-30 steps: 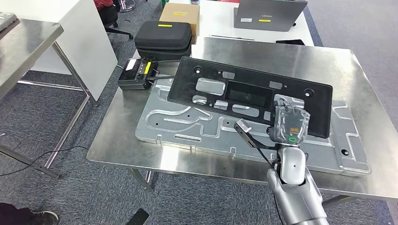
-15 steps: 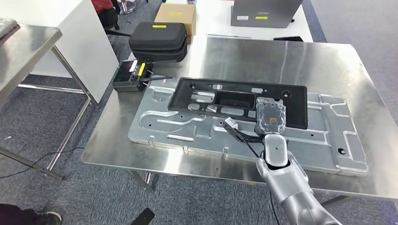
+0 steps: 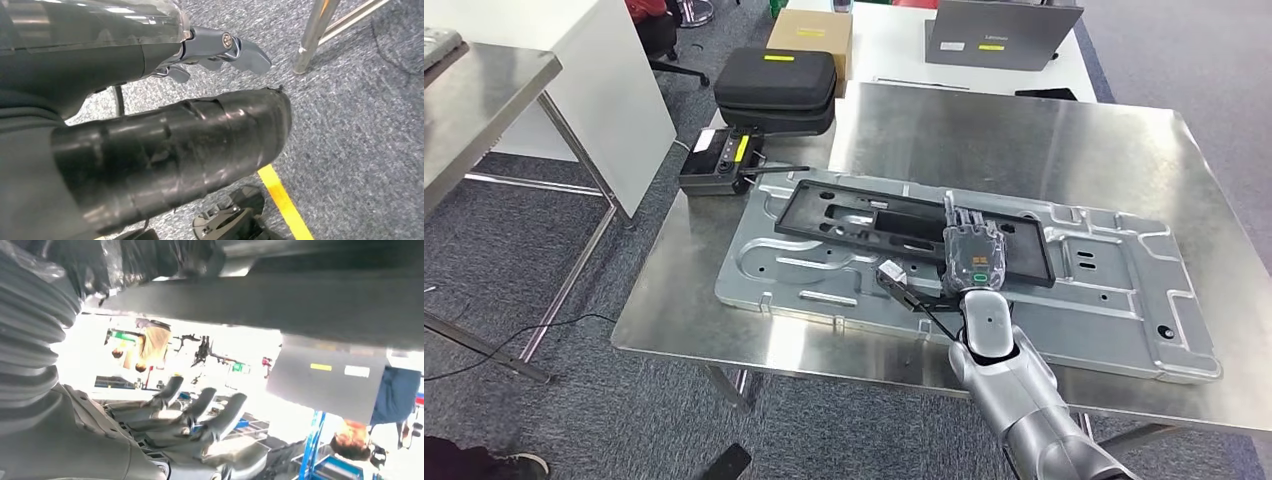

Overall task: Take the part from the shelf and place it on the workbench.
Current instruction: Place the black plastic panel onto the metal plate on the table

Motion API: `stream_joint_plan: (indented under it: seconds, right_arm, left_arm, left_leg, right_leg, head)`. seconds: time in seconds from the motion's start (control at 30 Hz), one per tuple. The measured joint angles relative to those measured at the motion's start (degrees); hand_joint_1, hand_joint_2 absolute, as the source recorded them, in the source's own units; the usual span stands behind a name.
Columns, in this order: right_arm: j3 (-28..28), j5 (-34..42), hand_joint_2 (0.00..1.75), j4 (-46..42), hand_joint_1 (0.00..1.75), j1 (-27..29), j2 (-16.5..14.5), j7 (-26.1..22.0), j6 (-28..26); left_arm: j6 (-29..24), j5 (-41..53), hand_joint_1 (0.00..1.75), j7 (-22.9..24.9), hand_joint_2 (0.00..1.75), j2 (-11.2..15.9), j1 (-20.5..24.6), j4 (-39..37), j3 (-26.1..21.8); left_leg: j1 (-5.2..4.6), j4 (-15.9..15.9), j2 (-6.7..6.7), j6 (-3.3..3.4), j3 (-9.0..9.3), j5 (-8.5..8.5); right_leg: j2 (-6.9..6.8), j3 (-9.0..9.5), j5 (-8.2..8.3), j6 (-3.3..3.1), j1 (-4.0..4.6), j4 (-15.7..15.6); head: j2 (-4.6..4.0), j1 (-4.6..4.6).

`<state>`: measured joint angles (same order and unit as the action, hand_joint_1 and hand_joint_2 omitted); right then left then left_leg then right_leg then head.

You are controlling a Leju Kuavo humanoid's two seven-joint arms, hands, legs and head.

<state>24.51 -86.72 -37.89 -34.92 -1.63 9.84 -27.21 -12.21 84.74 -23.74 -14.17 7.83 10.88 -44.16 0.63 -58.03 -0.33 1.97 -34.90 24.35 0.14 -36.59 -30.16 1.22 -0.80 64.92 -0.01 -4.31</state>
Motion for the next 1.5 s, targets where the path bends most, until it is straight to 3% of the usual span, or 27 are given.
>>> stream_joint_plan:
  seconds: [0.07, 0.1, 0.13, 0.2, 0.27, 0.37, 0.43, 0.5, 0.57, 0.6, 0.63, 0.67, 0.77, 0.83, 0.93, 0.97, 1.07, 1.13, 1.17, 1.2, 1.27, 1.33, 1.4, 1.47, 1.5]
  right_arm:
    - [0.26, -0.02, 1.75, -0.14, 0.00, 0.35, 0.11, 0.00, -0.14]
    - [0.43, -0.13, 1.75, -0.29, 0.00, 0.68, 0.25, 0.01, -0.16]
    - [0.62, -0.28, 1.75, -0.62, 0.00, 1.01, 0.45, 0.02, -0.13]
    - [0.95, -0.65, 0.87, -2.17, 0.00, 1.57, 1.18, 0.12, 0.19]
    - [1.20, -0.85, 0.00, -4.60, 0.00, 2.12, 2.15, 0.24, 0.51]
    - [1.40, -0.91, 0.00, -9.70, 0.00, 4.42, 4.19, 0.35, 1.09]
    - [1.42, -0.91, 0.00, -14.74, 0.00, 6.93, 6.21, 0.33, 1.49]
    - [1.38, -0.83, 0.00, -20.20, 0.00, 9.49, 8.69, 0.20, 1.90]
    - [1.00, -0.46, 0.00, -25.80, 0.00, 12.79, 11.90, -0.23, 2.59]
    - [0.62, -0.17, 0.00, -28.67, 0.00, 14.85, 13.64, -0.48, 2.88]
    - [0.11, 0.14, 0.00, -31.50, 0.00, 16.87, 15.33, -0.70, 3.07]
    - [-0.55, 0.46, 0.00, -34.05, 0.00, 18.79, 16.90, -0.82, 3.14]
    - [-3.10, 1.54, 0.00, -42.12, 0.00, 24.74, 21.16, -0.90, 3.10]
    - [-5.37, 2.68, 0.00, -47.90, 0.00, 29.89, 23.50, -0.84, 2.53]
    - [-9.63, 4.68, 1.31, -56.44, 0.00, 37.95, 25.34, -1.20, -0.79]
    - [-10.85, 5.37, 1.75, -58.69, 0.00, 40.10, 25.38, -1.67, -2.73]
    - [-13.29, 8.08, 1.75, -64.56, 0.00, 44.86, 23.31, -5.93, -9.20]
    - [-14.00, 9.00, 1.75, -67.60, 0.00, 46.75, 20.13, -9.24, -11.64]
    - [-14.24, 9.12, 1.75, -68.77, 0.00, 47.40, 18.80, -10.14, -12.19]
    - [-14.46, 9.25, 1.75, -69.69, 0.00, 47.87, 17.80, -10.58, -12.42]
    - [-15.06, 9.56, 1.75, -71.09, 0.00, 48.37, 16.54, -10.97, -12.53]
    - [-15.47, 9.99, 1.75, -72.13, 0.00, 48.61, 15.61, -11.35, -12.68]
    - [-15.87, 12.64, 1.75, -72.93, 0.00, 48.86, 14.38, -13.98, -12.83]
    - [-17.17, 20.75, 1.75, -73.71, 0.00, 49.04, 11.48, -22.22, -12.87]
    - [-18.16, 26.38, 1.75, -74.04, 0.00, 49.10, 9.23, -27.74, -12.89]
  left_arm:
    - [-0.04, -0.08, 0.00, 0.01, 0.00, 0.01, -0.06, 0.00, 0.01]
    - [-0.08, -0.21, 0.00, 0.01, 0.00, 0.02, -0.13, 0.00, 0.01]
    - [-0.16, -0.41, 0.00, 0.01, 0.00, 0.02, -0.19, 0.00, 0.01]
    - [-0.41, -1.03, 0.00, -0.10, 0.00, 0.03, -0.31, 0.00, 0.01]
    - [-0.74, -1.70, 0.00, -0.34, 0.00, 0.04, -0.41, 0.00, -0.01]
    - [-1.25, -2.70, 0.00, -0.68, 0.00, 0.07, -0.70, 0.00, -0.03]
    - [-1.58, -3.45, 0.00, -0.93, 0.00, 0.19, -1.10, 0.00, -0.04]
    - [-1.90, -4.19, 0.00, -1.31, 0.00, 0.38, -1.52, 0.00, -0.07]
    - [-2.26, -5.02, 0.00, -1.74, 0.00, 0.59, -1.90, 0.00, -0.17]
    - [-2.44, -5.46, 0.00, -1.92, 0.00, 0.74, -2.15, 0.00, -0.24]
    - [-2.61, -5.82, 0.00, -2.10, 0.00, 0.86, -2.42, 0.00, -0.31]
    - [-2.79, -6.13, 0.00, -2.27, 0.00, 1.01, -2.67, 0.00, -0.41]
    - [-3.67, -7.05, 0.00, -2.61, 0.00, 1.40, -3.02, 0.00, -0.84]
    - [-4.93, -7.77, 0.00, -2.64, 0.00, 1.47, -3.19, 0.00, -1.29]
    - [-7.92, -8.72, 0.00, -2.19, 0.00, 1.48, -3.93, 0.00, -2.09]
    - [-8.86, -8.84, 0.00, -1.94, 0.00, 1.48, -4.10, 0.00, -2.29]
    - [-10.97, -8.91, 0.00, -1.32, 0.00, 1.42, -4.13, 0.00, -2.82]
    - [-11.46, -8.88, 0.00, -1.08, 0.00, 1.35, -4.24, 0.00, -3.04]
    - [-11.56, -8.88, 0.00, -1.01, 0.00, 1.31, -4.29, 0.00, -3.09]
    - [-11.60, -8.87, 0.00, -0.97, 0.00, 1.25, -4.30, 0.00, -3.12]
    - [-11.63, -8.87, 0.00, -0.95, 0.00, 1.10, -4.27, 0.00, -3.16]
    - [-11.70, -8.85, 0.00, -0.90, 0.00, 0.99, -4.24, 0.00, -3.20]
    - [-11.84, -8.69, 0.00, -0.74, 0.00, 0.94, -4.22, 0.00, -3.22]
    - [-12.29, -8.35, 0.00, -0.40, 0.00, 0.90, -4.23, 0.00, -3.22]
    - [-12.68, -8.20, 0.00, -0.17, 0.00, 0.89, -4.24, 0.00, -3.22]
  left_leg:
    - [-0.10, -0.04, 0.05, 0.26, 0.00, 0.07]
    - [-0.15, -0.11, 0.05, 0.33, 0.00, 0.12]
    - [-0.19, -0.20, 0.02, 0.36, 0.00, 0.17]
    - [-0.29, -0.39, -0.07, 0.30, 0.09, 0.29]
    - [-0.50, -0.54, -0.09, 0.04, 0.08, 0.41]
    - [-0.60, -0.51, -0.10, -0.63, 0.04, 0.41]
    - [-0.55, -1.11, -0.08, -1.13, -0.09, 1.09]
    - [-0.39, -5.37, -0.01, -1.64, -1.71, 3.94]
    - [-0.08, -13.04, 0.02, -2.11, -4.98, 7.78]
    - [0.06, -15.95, 0.03, -2.31, -6.27, 8.77]
    - [0.15, -17.01, 0.04, -2.43, -6.72, 8.70]
    - [0.23, -15.61, 0.04, -2.47, -5.94, 7.45]
    - [0.25, -4.30, -0.02, -2.02, -0.09, 2.65]
    - [0.06, -1.08, -0.15, -1.48, 1.58, 2.37]
    - [0.00, -0.55, -0.18, -0.49, 1.90, 2.23]
    - [0.08, -0.25, -0.11, -0.10, 2.05, 2.09]
    - [0.07, 0.11, 0.12, 0.53, 2.17, 1.92]
    - [-0.11, 0.03, 0.22, 0.58, 2.14, 1.96]
    - [-0.18, -0.04, 0.24, 0.58, 2.14, 1.99]
    - [-0.24, -0.12, 0.24, 0.56, 2.17, 2.03]
    - [-0.35, -0.21, 0.21, 0.41, 2.30, 2.10]
    - [-0.48, -0.23, 0.20, -0.06, 2.42, 2.20]
    - [-0.53, -0.08, 0.22, -0.66, 2.52, 2.19]
    - [-0.52, -0.36, 0.26, -1.27, 2.42, 2.54]
    - [-0.50, -1.54, 0.26, -1.59, 1.99, 3.50]
  right_leg:
    - [-0.01, -3.68, -3.20, 0.27, 0.02, 7.49]
    - [-0.01, -4.84, -3.60, 0.30, 0.02, 9.74]
    - [-0.01, -4.94, -2.86, 0.24, 0.03, 9.77]
    - [-0.03, -1.98, 1.03, -0.26, 0.08, 3.51]
    - [-0.10, 1.29, 3.49, -0.92, 0.35, -3.48]
    - [-0.12, 2.17, 3.79, -1.40, 0.75, -5.84]
    - [-0.28, 2.65, 4.01, -1.90, 0.39, -6.33]
    - [-0.43, 3.11, 4.24, -2.45, -0.02, -6.78]
    - [-0.54, 3.17, 4.18, -2.67, -0.04, -6.77]
    - [-0.61, 3.20, 4.12, -2.65, -0.04, -6.74]
    - [-0.65, 3.23, 4.04, -2.60, -0.05, -6.70]
    - [-0.59, 3.29, 3.93, -2.47, -0.09, -6.61]
    - [-0.35, 3.53, 3.38, -1.68, -0.08, -6.17]
    - [-0.42, 3.57, 3.14, -1.01, 0.09, -6.02]
    - [-0.43, 3.64, 2.78, -0.07, -0.04, -5.89]
    - [-0.36, 3.21, 1.88, 0.15, -0.13, -4.80]
    - [-0.24, -1.04, -3.40, 0.52, -0.25, 4.64]
    - [-0.24, -3.44, -4.83, 0.56, -0.26, 9.71]
    - [-0.24, -3.18, -3.95, 0.46, -0.26, 9.24]
    - [-0.25, -1.85, -2.27, 0.28, -0.25, 6.65]
    - [-0.29, 2.30, 0.98, -0.36, -0.06, -1.36]
    - [-0.31, 4.45, 2.12, -0.86, 0.31, -5.91]
    - [-0.22, 4.45, 2.27, -1.11, 0.55, -6.30]
    - [-0.22, 4.57, 2.62, -1.69, 0.24, -6.55]
    - [-0.26, 4.64, 2.82, -2.06, 0.08, -6.72]
  head:
    - [-0.01, 0.01]
    - [-0.01, 0.00]
    - [-0.01, 0.00]
    - [0.01, -0.01]
    - [0.01, 0.01]
    - [0.00, 0.02]
    - [0.00, 0.04]
    - [-0.01, 0.17]
    - [-0.01, 0.27]
    - [-0.01, 0.27]
    - [-0.01, 0.27]
    - [-0.01, 0.28]
    - [-0.01, 0.26]
    - [0.00, 0.22]
    - [0.00, 0.21]
    - [0.00, 0.20]
    - [0.01, 0.17]
    - [0.01, 0.19]
    - [0.01, 0.19]
    - [0.01, 0.17]
    - [0.00, 0.17]
    - [-0.01, 0.16]
    - [-0.02, 0.14]
    - [-0.01, 0.16]
    - [-0.01, 0.18]
